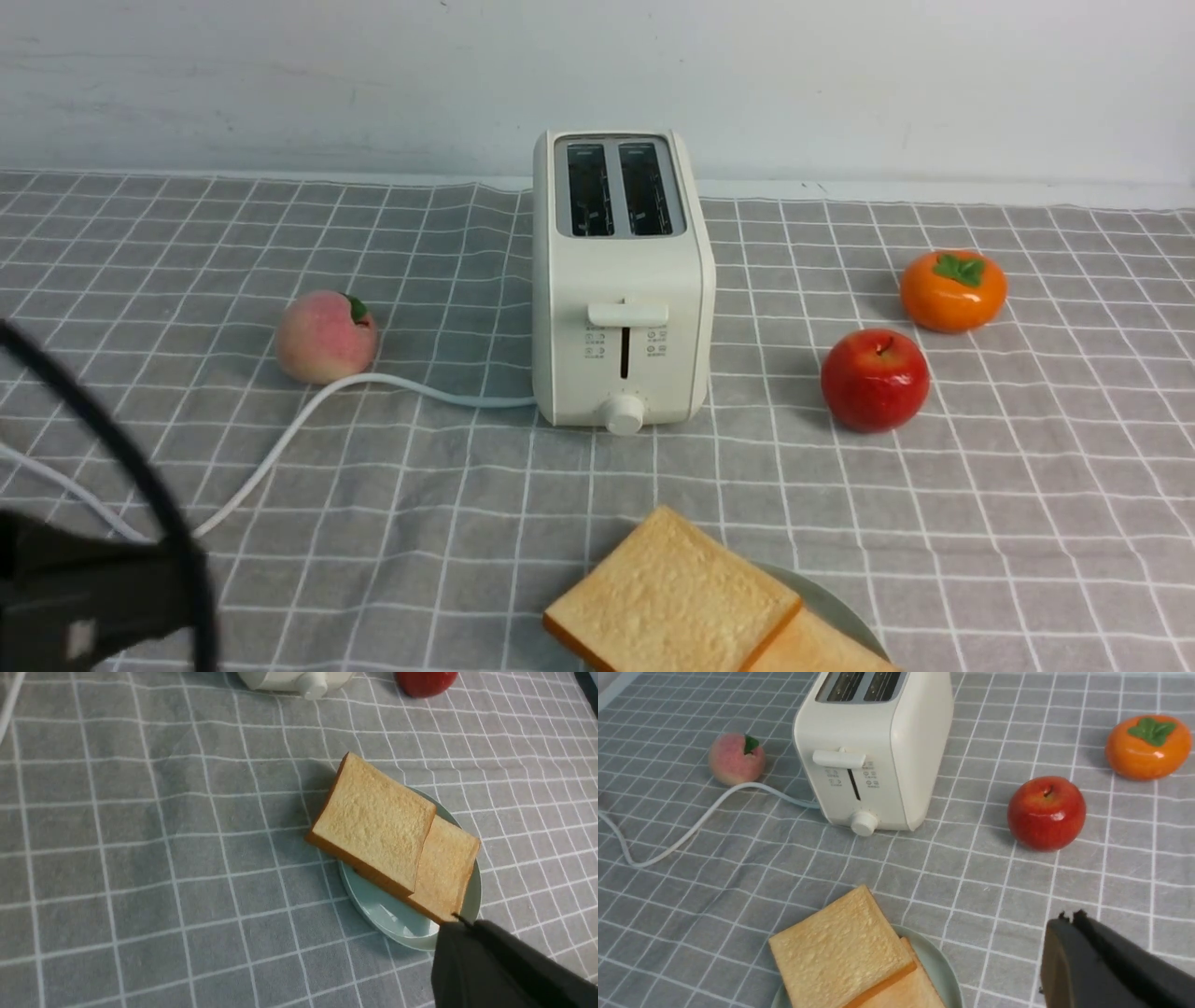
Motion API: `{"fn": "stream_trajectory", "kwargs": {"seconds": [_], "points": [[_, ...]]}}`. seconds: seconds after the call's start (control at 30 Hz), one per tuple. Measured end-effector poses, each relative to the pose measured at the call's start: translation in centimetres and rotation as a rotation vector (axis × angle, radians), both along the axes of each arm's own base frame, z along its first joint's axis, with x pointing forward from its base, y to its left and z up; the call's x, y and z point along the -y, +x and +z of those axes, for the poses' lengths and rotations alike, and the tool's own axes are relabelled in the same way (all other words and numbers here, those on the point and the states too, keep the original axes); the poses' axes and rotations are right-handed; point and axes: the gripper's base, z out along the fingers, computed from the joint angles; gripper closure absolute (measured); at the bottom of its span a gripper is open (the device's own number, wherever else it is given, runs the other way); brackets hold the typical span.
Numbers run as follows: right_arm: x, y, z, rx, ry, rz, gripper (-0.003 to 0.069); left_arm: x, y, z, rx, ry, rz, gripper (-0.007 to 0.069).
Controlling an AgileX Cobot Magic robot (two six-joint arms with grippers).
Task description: Take toasted bread from bread machine on grey coffee table place on plate.
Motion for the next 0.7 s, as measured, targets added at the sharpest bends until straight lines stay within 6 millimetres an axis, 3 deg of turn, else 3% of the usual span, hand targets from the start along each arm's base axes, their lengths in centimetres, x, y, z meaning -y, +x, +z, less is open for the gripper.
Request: {"fn": "stream_trajectory", "kwargs": {"seconds": [0.13, 0.27, 0.37, 0.53, 0.7], "points": [[1.1, -2.1, -1.7, 0.075, -0.01, -0.014, 0.0678, -1.0, -2.8, 0.2, 0.023, -0.028, 0.038, 0.0638], [2.7, -5.4, -5.1, 0.16, 0.0, -0.025, 0.0678, -2.3, -6.8, 0.5, 0.117, -0.101, 0.065, 0.0638], [3.4, -7.0, -7.7, 0.208, 0.014, -0.029, 0.0678, -3.1, -8.6, 0.5, 0.206, -0.105, 0.082, 0.0638], [3.6, -6.8, -10.4, 0.207, -0.03, -0.044, 0.0675, -4.5, -8.3, 1.6, 0.412, -0.05, 0.196, 0.0638], [3.6, -6.6, -10.6, 0.216, -0.045, -0.049, 0.067, -5.0, -7.9, 2.5, 0.528, -0.028, 0.245, 0.0638]]}}
